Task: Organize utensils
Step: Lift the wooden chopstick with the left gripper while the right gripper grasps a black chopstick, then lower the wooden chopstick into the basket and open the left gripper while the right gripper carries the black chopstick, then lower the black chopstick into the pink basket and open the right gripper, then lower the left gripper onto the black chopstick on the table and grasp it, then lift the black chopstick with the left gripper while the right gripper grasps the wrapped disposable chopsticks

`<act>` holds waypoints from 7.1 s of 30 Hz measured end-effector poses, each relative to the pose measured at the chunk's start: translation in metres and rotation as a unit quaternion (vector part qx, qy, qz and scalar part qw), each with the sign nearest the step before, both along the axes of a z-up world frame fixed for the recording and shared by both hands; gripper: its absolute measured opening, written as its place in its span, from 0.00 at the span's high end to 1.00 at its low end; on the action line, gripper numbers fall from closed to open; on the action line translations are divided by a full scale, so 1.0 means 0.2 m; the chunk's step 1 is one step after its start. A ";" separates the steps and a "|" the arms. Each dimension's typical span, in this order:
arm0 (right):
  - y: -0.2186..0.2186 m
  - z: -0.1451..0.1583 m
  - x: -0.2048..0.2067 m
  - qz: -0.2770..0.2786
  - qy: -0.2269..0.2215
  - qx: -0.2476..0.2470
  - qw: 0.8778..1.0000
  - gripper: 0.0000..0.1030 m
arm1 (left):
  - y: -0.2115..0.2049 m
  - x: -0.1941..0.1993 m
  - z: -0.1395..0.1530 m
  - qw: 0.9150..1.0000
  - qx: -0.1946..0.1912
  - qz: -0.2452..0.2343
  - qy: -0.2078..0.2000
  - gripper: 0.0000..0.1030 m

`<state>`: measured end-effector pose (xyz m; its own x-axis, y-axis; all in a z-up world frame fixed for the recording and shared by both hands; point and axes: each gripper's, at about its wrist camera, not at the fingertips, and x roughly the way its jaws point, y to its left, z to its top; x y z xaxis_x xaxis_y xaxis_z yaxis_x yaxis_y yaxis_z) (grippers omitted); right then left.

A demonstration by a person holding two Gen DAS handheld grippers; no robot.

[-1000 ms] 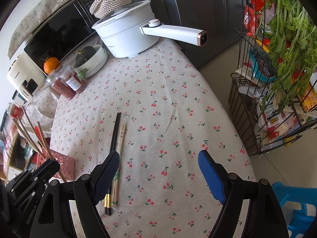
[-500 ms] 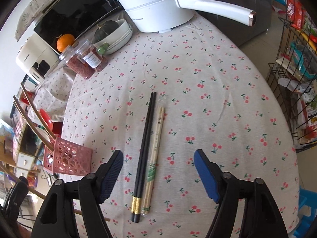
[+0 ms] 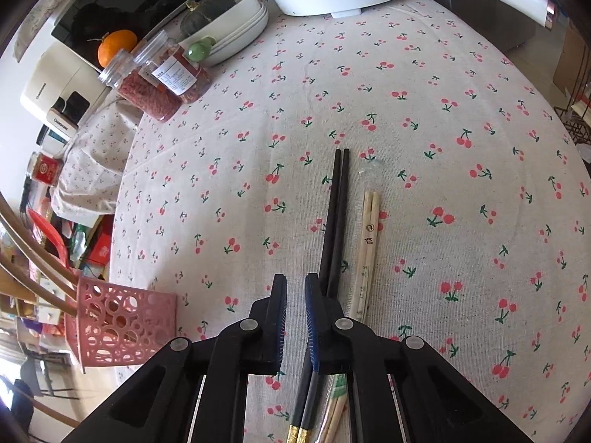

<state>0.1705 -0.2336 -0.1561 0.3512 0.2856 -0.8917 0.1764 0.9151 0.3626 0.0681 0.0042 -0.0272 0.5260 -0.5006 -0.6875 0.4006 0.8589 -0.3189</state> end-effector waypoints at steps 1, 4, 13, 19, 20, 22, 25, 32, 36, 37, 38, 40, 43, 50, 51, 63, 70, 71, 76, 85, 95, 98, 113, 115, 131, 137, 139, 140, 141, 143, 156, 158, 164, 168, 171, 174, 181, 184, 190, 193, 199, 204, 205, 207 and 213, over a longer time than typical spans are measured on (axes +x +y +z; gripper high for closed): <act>0.01 -0.02 0.01 -0.001 0.006 -0.005 1.000 0.93 | 0.00 0.01 0.00 1.000 -0.001 0.001 0.002 0.93; 0.02 -0.03 0.02 -0.007 0.012 -0.026 1.000 0.92 | 0.00 0.01 0.00 1.000 -0.003 0.000 0.005 0.93; 0.02 0.01 0.01 -0.017 0.010 -0.041 0.999 0.92 | 0.01 0.00 0.00 1.000 -0.001 -0.001 0.005 0.93; 0.00 0.00 0.01 -0.018 0.025 -0.056 0.998 0.92 | -0.01 0.01 -0.02 1.000 0.004 -0.002 0.009 0.93; 0.01 -0.01 0.01 -0.018 0.031 -0.062 0.997 0.92 | 0.00 0.01 -0.02 1.000 0.005 -0.001 0.010 0.93; 0.02 -0.02 0.01 -0.012 0.037 -0.080 0.996 0.91 | 0.00 0.01 -0.02 1.000 0.005 -0.001 0.011 0.93; 0.07 -0.02 0.02 0.006 0.026 -0.118 0.993 0.91 | 0.00 0.02 -0.02 1.000 0.006 0.001 0.010 0.93; 0.16 -0.01 0.00 0.056 -0.008 -0.177 0.983 0.92 | 0.03 0.01 0.01 1.000 0.005 0.010 -0.002 0.93; 0.13 0.10 -0.06 0.046 -0.049 -0.112 0.991 0.93 | 0.08 -0.01 0.10 0.999 -0.016 0.024 -0.033 0.93; 0.12 0.16 -0.09 0.047 -0.067 -0.098 0.992 0.94 | 0.09 -0.02 0.13 0.998 -0.022 0.028 -0.044 0.93; 0.12 0.21 -0.12 0.048 -0.085 -0.085 0.992 0.94 | 0.10 -0.03 0.17 0.998 -0.027 0.032 -0.056 0.93; 0.12 0.32 -0.18 0.050 -0.122 -0.065 0.989 0.94 | 0.13 -0.05 0.23 0.995 -0.042 0.041 -0.080 0.93; 0.12 0.44 -0.27 0.051 -0.166 -0.053 0.983 0.94 | 0.19 -0.06 0.31 0.990 -0.065 0.060 -0.114 0.93; 0.12 0.63 -0.42 0.040 -0.232 -0.039 0.971 0.94 | 0.26 -0.06 0.36 0.976 -0.057 0.116 -0.176 0.93; 0.13 0.65 -0.43 0.040 -0.240 -0.038 0.969 0.94 | 0.27 -0.05 0.35 0.974 -0.052 0.125 -0.182 0.93; 0.20 0.78 -0.49 0.057 -0.270 -0.036 0.960 0.95 | 0.24 0.14 0.14 0.973 0.017 0.161 -0.162 0.93; 0.22 0.86 -0.55 0.071 -0.287 -0.020 0.955 0.95 | 0.22 0.23 0.02 0.981 0.020 0.157 -0.108 0.93; 0.22 0.87 -0.56 0.072 -0.292 -0.018 0.954 0.95 | 0.22 0.24 0.01 0.982 0.016 0.157 -0.103 0.91; 0.25 0.95 -0.59 0.076 -0.313 0.006 0.947 0.95 | 0.22 0.21 0.03 0.983 0.009 0.156 -0.099 0.58; 0.36 1.02 -0.54 0.079 -0.343 0.041 0.935 0.95 | 0.30 0.14 0.03 0.985 0.026 0.158 -0.072 0.28; 0.50 0.90 -0.40 0.087 -0.329 0.026 0.940 0.95 | 0.37 0.15 -0.06 0.985 0.039 0.164 -0.025 0.25; 0.52 0.84 -0.36 0.088 -0.311 0.027 0.946 0.95 | 0.36 0.16 -0.07 0.986 0.039 0.163 -0.019 0.24; 0.44 0.86 -0.38 0.091 -0.308 0.064 0.945 0.56 | 0.29 0.14 -0.07 0.989 0.048 0.140 -0.014 0.24; 0.38 0.91 -0.42 0.085 -0.319 0.072 0.941 0.50 | 0.27 0.14 -0.06 0.990 0.049 0.133 -0.015 0.24; -0.11 0.75 -0.56 -0.013 -0.217 -0.072 0.973 0.24 | -0.12 0.04 -0.09 0.995 0.088 0.042 -0.012 0.20; -0.29 0.64 -0.59 -0.043 -0.159 -0.094 0.982 0.18 | -0.31 0.03 -0.14 0.993 0.113 0.012 0.005 0.19; -0.35 0.60 -0.60 -0.053 -0.140 -0.097 0.984 0.18 | -0.37 0.03 -0.17 0.992 0.125 0.003 0.012 0.19; -0.38 0.58 -0.60 -0.057 -0.131 -0.098 0.985 0.18 | -0.40 0.04 -0.18 0.991 0.130 0.000 0.017 0.19; -0.40 0.57 -0.60 -0.061 -0.123 -0.099 0.986 0.18 | -0.43 0.04 -0.19 0.991 0.135 -0.002 0.022 0.19; -0.44 0.54 -0.59 -0.066 -0.107 -0.104 0.987 0.18 | -0.50 0.05 -0.22 0.990 0.140 -0.007 0.034 0.19; -0.55 0.40 -0.50 -0.077 -0.041 -0.090 0.992 0.18 | -0.81 0.31 -0.37 0.987 0.138 0.000 0.085 0.42; -0.55 0.40 -0.49 -0.071 -0.041 -0.090 0.993 0.18 | -0.85 0.37 -0.43 0.985 0.133 -0.001 0.108 0.64; -0.60 0.38 -0.47 -0.076 -0.033 -0.090 0.992 0.18 | -0.93 0.47 -0.56 0.982 0.126 -0.003 0.144 0.86; -0.64 0.36 -0.46 -0.084 -0.026 -0.088 0.992 0.18 | -0.95 0.50 -0.59 0.980 0.131 0.001 0.152 0.87; -0.65 0.35 -0.45 -0.085 -0.024 -0.090 0.992 0.18 | -0.96 0.52 -0.60 0.980 0.129 -0.001 0.154 0.87; -0.65 0.35 -0.45 -0.086 -0.022 -0.090 0.992 0.18 | -0.97 0.54 -0.62 0.977 0.133 -0.003 0.166 0.87; -0.67 0.33 -0.45 -0.089 -0.017 -0.092 0.992 0.18 | -1.04 0.56 -0.63 0.971 0.173 -0.013 0.163 0.87; -0.68 0.32 -0.45 -0.092 -0.013 -0.091 0.992 0.18 | -1.07 0.54 -0.63 0.966 0.215 -0.006 0.147 0.93; -0.66 0.31 -0.43 -0.090 -0.007 -0.099 0.991 0.18 | -0.96 0.46 -0.51 0.976 0.187 -0.014 0.114 0.94; -0.63 0.29 -0.41 -0.084 -0.002 -0.102 0.991 0.18 | -0.90 0.38 -0.41 0.981 0.173 -0.026 0.087 0.94; -0.57 0.24 -0.38 -0.068 0.009 -0.093 0.993 0.18 | -0.70 0.22 -0.22 0.989 0.130 -0.043 0.052 0.94; -0.47 0.15 -0.34 -0.053 0.025 -0.053 0.997 0.18 | -0.53 0.10 -0.13 0.993 0.105 -0.047 0.011 0.94; -0.44 0.13 -0.33 -0.051 0.029 -0.047 0.997 0.18 | -0.49 0.07 -0.12 0.994 0.100 -0.044 0.003 0.94; -0.39 0.10 -0.30 -0.047 0.034 -0.041 0.997 0.18 | -0.43 0.05 -0.13 0.995 0.093 -0.035 0.002 0.94; -0.26 0.05 -0.20 -0.038 0.037 -0.057 0.997 0.25 | -0.32 0.03 -0.11 0.997 0.076 -0.033 0.003 0.94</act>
